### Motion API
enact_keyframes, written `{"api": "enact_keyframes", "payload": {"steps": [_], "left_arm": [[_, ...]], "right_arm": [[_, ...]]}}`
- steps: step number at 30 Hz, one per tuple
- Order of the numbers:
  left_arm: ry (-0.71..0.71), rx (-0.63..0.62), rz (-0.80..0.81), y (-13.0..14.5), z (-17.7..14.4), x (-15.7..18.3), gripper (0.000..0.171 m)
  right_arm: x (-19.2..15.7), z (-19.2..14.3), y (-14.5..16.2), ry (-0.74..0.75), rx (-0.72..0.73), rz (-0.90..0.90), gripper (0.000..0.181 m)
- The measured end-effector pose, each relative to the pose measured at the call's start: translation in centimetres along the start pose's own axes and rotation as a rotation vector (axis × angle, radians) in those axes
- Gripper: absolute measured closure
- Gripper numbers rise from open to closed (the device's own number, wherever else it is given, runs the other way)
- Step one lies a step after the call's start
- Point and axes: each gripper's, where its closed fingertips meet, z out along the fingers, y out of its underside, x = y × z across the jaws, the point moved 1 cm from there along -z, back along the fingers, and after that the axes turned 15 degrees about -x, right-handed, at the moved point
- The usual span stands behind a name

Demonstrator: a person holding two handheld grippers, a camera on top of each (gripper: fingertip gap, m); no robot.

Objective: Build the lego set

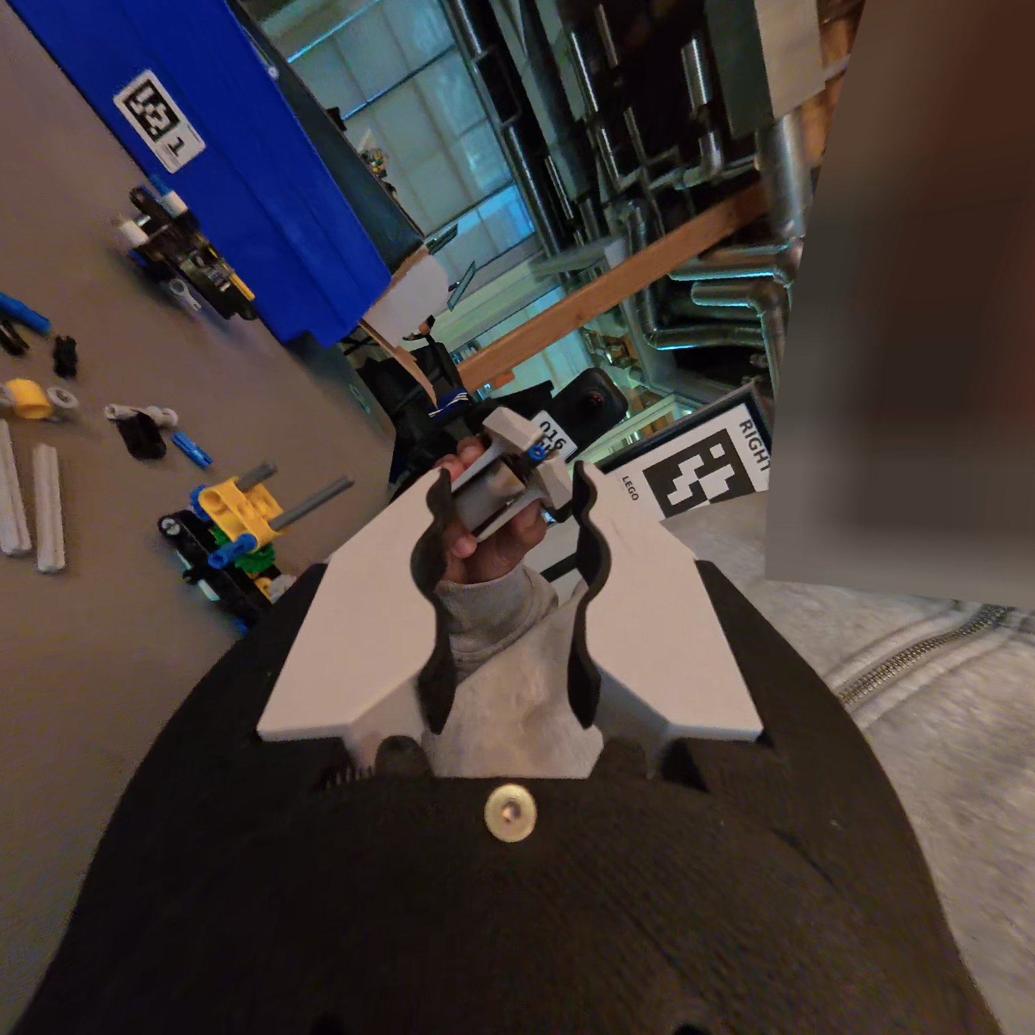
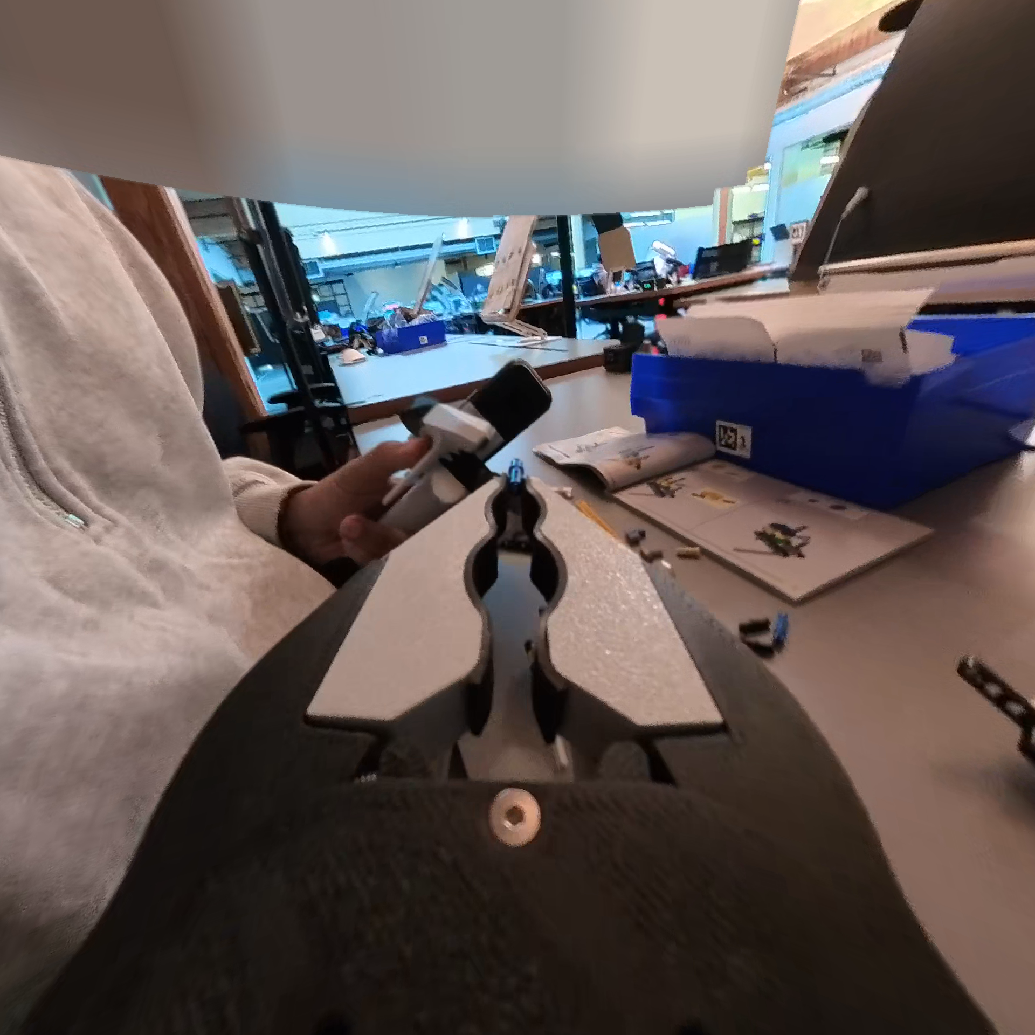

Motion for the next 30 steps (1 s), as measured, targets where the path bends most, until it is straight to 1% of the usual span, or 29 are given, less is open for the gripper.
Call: {"api": "enact_keyframes", "payload": {"steps": [2,4,7,9,12,14,18,19,20,23,27,30], "left_arm": [[0.008,-0.024,0.02,-0.1,0.1,0.5,0.133],[0.023,-0.072,0.056,0.5,0.4,1.2,0.143],[0.039,-0.116,0.075,1.8,0.6,1.9,0.144],[0.061,-0.115,0.07,2.4,0.4,2.4,0.143],[0.072,-0.082,0.071,2.4,-0.4,2.8,0.143],[0.063,-0.102,0.073,2.9,-0.7,2.7,0.143],[0.07,-0.081,0.053,2.7,-1.7,2.8,0.149],[0.066,-0.082,0.049,2.7,-1.9,2.7,0.152],[0.056,-0.097,0.048,2.9,-1.9,2.6,0.165],[0.03,-0.125,0.065,3.0,-1.8,2.5,0.167],[-0.026,-0.14,0.117,3.0,-1.8,2.5,0.169],[-0.043,-0.144,0.132,3.0,-1.9,2.3,0.169]], "right_arm": [[-0.2,0.2,-0.8,-0.023,0.022,-0.004,0.179],[-0.7,0.4,-1.1,-0.008,0.017,-0.04,0.18],[-1.7,1.2,-1.4,0.005,-0.021,-0.119,0.179],[-2.4,1.9,-1.1,-0.005,-0.041,-0.131,0.18],[-3.2,2.4,-0.9,0.001,-0.066,-0.164,0.179],[-3.5,2.7,-0.7,0.005,-0.083,-0.18,0.179],[-4.2,3.1,-0.1,0.005,-0.117,-0.214,0.179],[-4.3,3.1,0.0,0.005,-0.124,-0.224,0.179],[-4.4,3.2,0.1,0.004,-0.13,-0.233,0.179],[-4.3,3.1,0.4,0.005,-0.142,-0.246,0.179],[-4.3,3.1,0.5,0.008,-0.136,-0.265,0.178],[-4.2,3.2,0.7,0.017,-0.145,-0.27,0.178]]}}
